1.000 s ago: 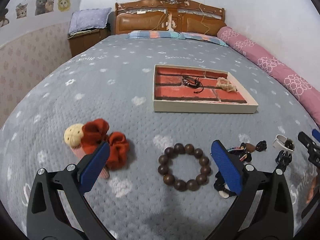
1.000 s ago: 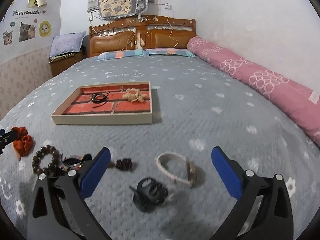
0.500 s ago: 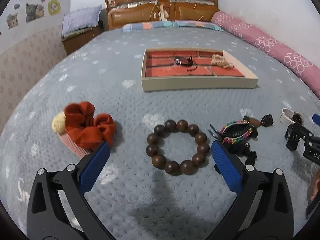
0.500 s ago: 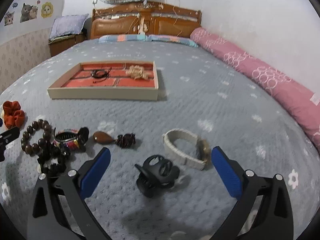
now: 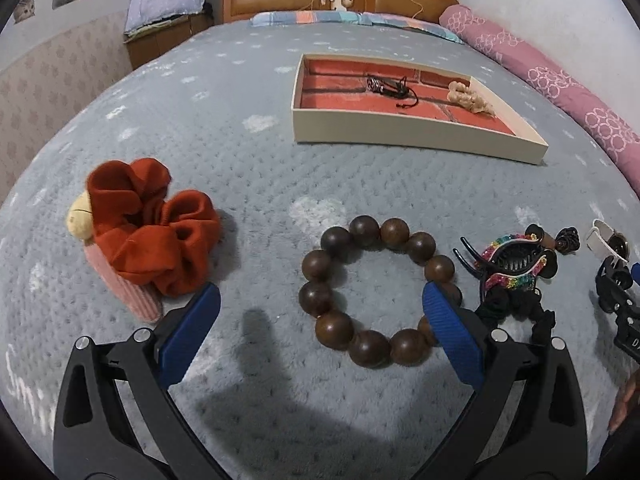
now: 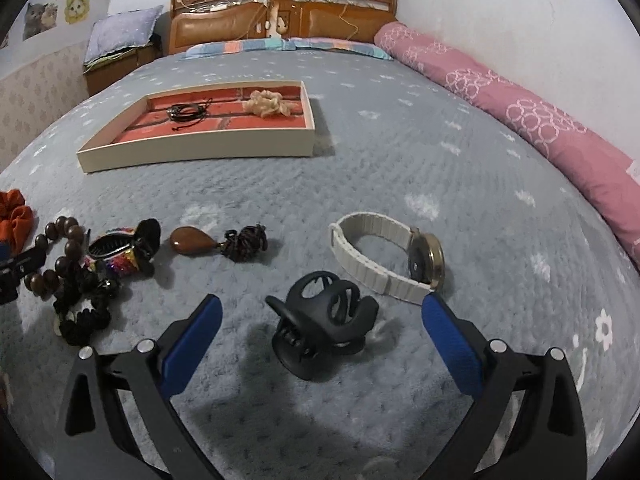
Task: Organize jewelry
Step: 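Grasp the wooden bead bracelet with the left tool while the right tool grasps the black claw clip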
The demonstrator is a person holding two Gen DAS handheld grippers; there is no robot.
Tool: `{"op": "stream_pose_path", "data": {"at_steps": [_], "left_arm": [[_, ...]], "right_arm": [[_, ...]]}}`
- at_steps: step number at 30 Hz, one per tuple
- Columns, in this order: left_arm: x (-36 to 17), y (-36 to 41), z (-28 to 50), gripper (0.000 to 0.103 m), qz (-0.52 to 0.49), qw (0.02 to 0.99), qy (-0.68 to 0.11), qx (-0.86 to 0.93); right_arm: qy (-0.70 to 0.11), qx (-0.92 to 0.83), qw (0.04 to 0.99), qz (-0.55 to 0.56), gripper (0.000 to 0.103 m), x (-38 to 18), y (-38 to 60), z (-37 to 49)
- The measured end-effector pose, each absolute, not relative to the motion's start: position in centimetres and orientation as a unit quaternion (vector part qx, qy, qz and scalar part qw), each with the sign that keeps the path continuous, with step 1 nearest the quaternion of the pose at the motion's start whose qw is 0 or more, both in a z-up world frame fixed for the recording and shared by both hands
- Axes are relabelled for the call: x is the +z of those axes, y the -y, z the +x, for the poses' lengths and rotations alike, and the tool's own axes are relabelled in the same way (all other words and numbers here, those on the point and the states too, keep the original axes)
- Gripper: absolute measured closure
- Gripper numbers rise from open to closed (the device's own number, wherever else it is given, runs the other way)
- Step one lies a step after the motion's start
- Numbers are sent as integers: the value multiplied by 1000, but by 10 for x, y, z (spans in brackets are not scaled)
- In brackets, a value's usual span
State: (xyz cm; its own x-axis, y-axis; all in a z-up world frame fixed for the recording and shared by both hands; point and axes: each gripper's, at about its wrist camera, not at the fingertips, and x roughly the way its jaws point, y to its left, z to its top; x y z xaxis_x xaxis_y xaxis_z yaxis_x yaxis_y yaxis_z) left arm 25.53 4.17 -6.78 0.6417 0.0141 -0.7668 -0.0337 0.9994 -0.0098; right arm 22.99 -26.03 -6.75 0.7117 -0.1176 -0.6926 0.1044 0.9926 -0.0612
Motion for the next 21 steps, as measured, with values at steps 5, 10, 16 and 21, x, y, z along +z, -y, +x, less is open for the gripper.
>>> {"op": "stream_pose_path", "data": {"at_steps": [5,10,16,21], "left_arm": [[-76,-41,262,6,-11,900,-436,13],[-81,-43,266,11,-20,894,-447,7],[-83,-43,271,15,-20,893,-450,1],[-81,-46,272,31,-25,896,-442,3]], "right_arm": [[-397,-60,915,21,23,-76,271,239],[-411,-63,909,34,29,-82,276,244],[-411,-57,909,34,44,-82,275,246],[-411,-51,910,35,47,-82,275,246]]}}
